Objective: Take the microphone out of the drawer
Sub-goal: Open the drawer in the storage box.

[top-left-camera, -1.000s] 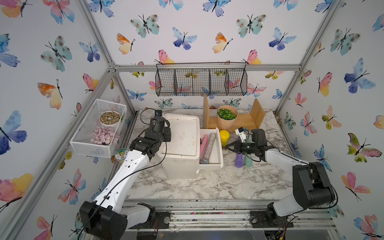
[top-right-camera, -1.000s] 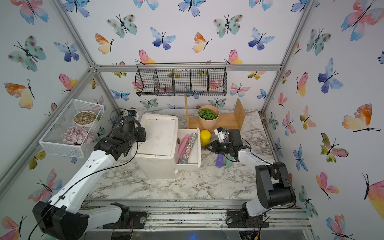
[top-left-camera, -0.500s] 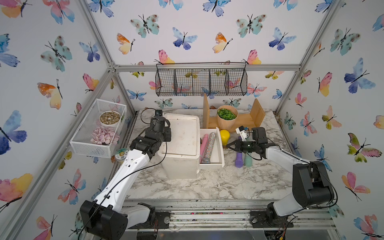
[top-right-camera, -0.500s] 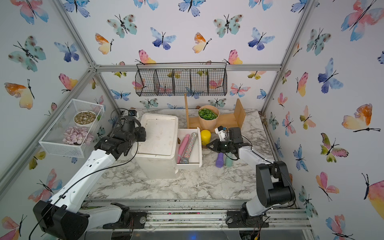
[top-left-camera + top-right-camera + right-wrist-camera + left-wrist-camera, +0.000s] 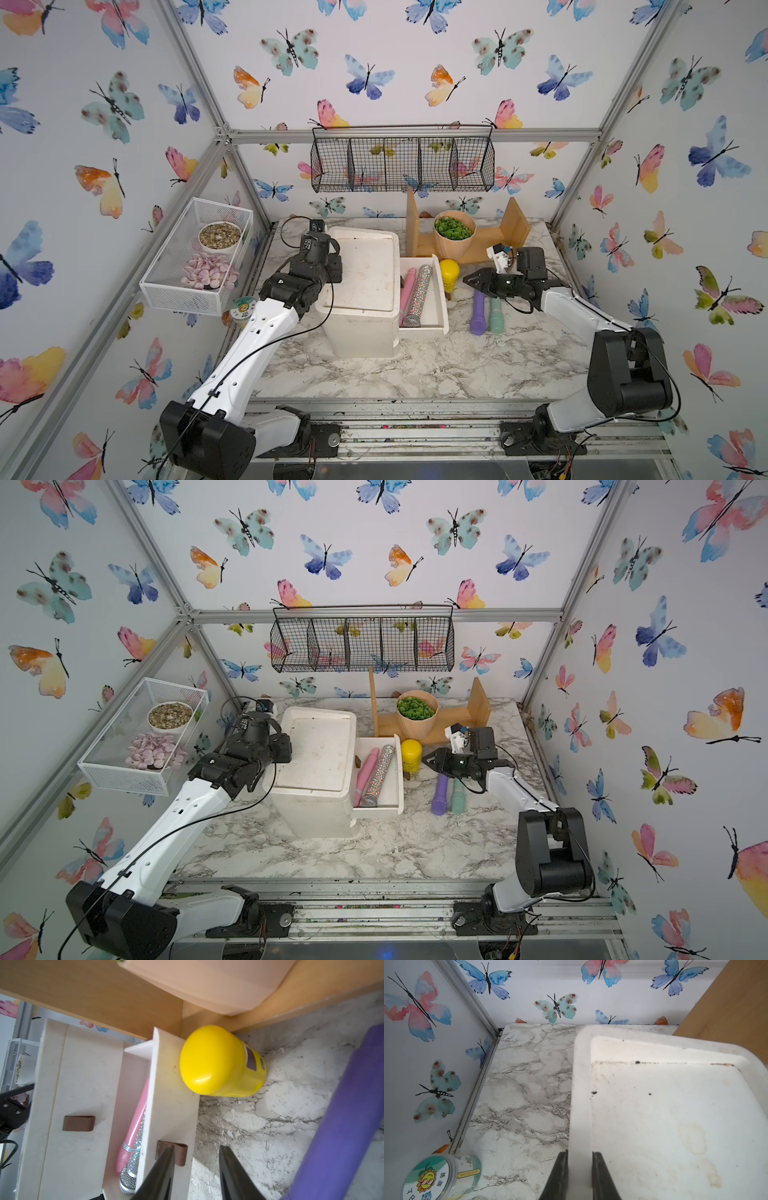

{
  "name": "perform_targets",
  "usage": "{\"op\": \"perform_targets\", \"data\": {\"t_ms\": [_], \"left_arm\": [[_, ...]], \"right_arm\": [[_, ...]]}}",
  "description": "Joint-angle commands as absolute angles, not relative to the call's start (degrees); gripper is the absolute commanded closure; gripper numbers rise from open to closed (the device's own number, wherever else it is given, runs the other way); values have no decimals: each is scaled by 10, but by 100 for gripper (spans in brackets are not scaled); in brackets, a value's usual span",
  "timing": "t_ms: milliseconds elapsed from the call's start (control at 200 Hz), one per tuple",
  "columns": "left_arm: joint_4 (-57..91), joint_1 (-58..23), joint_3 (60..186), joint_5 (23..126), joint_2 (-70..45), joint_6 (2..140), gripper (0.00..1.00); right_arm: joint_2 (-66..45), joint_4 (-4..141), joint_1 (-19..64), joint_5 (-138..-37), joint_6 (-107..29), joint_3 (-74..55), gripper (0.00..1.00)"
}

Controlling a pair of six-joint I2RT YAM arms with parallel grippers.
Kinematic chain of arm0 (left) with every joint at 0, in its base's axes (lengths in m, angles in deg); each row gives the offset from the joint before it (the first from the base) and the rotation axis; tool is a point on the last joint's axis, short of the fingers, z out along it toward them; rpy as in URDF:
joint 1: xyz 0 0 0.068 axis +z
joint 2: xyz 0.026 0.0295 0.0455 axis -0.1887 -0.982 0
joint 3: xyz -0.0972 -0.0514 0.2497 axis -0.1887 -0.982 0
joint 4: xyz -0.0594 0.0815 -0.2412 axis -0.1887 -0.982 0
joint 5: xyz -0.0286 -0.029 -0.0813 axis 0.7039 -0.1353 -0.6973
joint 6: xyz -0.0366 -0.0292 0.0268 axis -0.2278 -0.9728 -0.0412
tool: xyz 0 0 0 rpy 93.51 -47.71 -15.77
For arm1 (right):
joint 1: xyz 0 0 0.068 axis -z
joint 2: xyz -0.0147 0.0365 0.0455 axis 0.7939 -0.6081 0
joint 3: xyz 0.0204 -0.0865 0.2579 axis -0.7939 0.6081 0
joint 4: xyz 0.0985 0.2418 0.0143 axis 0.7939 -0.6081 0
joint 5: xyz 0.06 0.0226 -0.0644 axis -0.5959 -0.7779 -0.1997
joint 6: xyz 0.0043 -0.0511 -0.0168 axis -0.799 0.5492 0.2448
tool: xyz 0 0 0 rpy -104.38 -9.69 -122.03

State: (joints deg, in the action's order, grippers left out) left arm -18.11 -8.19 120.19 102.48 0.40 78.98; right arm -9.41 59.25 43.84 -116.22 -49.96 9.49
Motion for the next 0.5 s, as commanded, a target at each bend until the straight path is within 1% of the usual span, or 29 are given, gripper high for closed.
{"op": "perform_targets", "data": {"t_ms": [0,50,150,220,350,496], "left_arm": [[-188,-70,1197,1055,7,802,100],[-186,-70,1194,1053,9,801,100],[-177,-70,1187,1047,12,799,100],[-170,-70,1183,1040,14,798,100],[-163,-70,1178,1030,16,795,100],[-154,-70,1171,1021,21,790,100]], "right_arm": [[-73,533,435,-1123,-519,40,55],[-72,513,434,-1118,-531,20,53],[-71,478,432,-1108,-546,-19,52],[-77,432,421,-1082,-539,-59,52],[-97,339,378,-1022,-532,-140,51],[-123,265,302,-946,-545,-206,50]]}}
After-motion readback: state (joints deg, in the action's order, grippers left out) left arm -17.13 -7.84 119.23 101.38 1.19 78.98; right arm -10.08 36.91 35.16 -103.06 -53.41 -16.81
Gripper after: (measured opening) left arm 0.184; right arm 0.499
